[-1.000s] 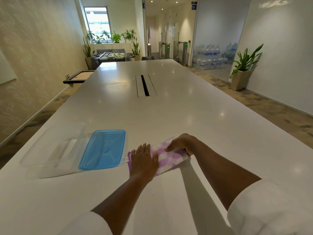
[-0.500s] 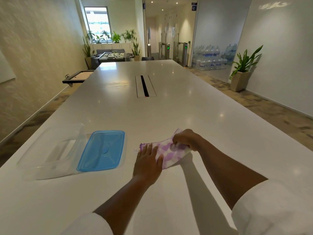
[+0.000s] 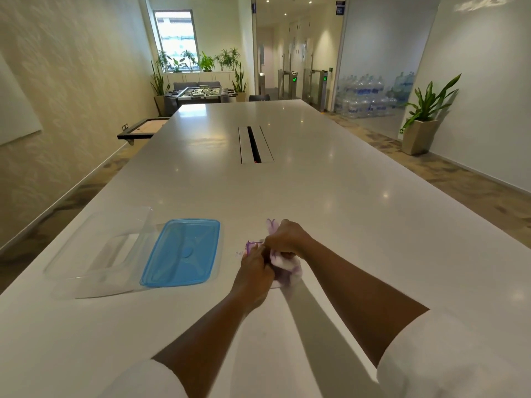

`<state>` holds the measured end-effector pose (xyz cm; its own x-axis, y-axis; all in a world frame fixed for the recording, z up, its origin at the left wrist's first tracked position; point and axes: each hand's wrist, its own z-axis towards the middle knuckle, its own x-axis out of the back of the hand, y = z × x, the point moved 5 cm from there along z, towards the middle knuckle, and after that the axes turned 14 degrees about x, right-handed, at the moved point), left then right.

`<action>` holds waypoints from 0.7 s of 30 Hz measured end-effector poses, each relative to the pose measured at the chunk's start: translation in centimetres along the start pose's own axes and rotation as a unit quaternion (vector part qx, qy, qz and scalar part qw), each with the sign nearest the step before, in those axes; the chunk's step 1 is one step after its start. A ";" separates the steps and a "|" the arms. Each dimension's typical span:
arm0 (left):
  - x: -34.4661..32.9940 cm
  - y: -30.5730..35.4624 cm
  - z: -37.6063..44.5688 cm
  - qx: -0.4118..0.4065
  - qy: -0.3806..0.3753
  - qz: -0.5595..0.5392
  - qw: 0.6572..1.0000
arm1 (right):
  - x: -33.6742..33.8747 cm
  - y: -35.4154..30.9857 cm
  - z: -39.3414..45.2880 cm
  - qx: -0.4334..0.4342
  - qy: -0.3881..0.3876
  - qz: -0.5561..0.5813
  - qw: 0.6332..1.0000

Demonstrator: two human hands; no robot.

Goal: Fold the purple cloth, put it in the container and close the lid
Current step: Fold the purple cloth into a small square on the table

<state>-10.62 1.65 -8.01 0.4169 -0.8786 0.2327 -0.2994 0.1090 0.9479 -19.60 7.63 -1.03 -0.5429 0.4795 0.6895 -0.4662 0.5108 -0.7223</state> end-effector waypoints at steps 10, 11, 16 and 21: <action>3.3 1.0 -0.3 0.019 0.041 -0.097 0.994 | -1.8 -0.8 0.4 -0.016 -0.023 0.028 0.999; 3.5 1.2 -0.3 0.013 0.052 -0.068 0.996 | -1.8 -0.8 0.4 -0.016 -0.027 0.024 0.999; 3.5 2.0 -0.4 -0.024 0.166 0.115 0.979 | -1.5 -0.2 0.0 -0.033 -0.011 0.087 0.996; 2.0 3.4 0.3 -0.064 0.195 0.275 0.939 | -1.2 1.3 0.2 -0.070 0.029 0.215 0.974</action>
<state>-11.04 0.16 -4.35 0.5189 -0.4392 0.7334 -0.4668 0.5731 0.6735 -19.72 7.55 -2.79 -0.6243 0.7077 0.3307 -0.1036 0.3445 -0.9330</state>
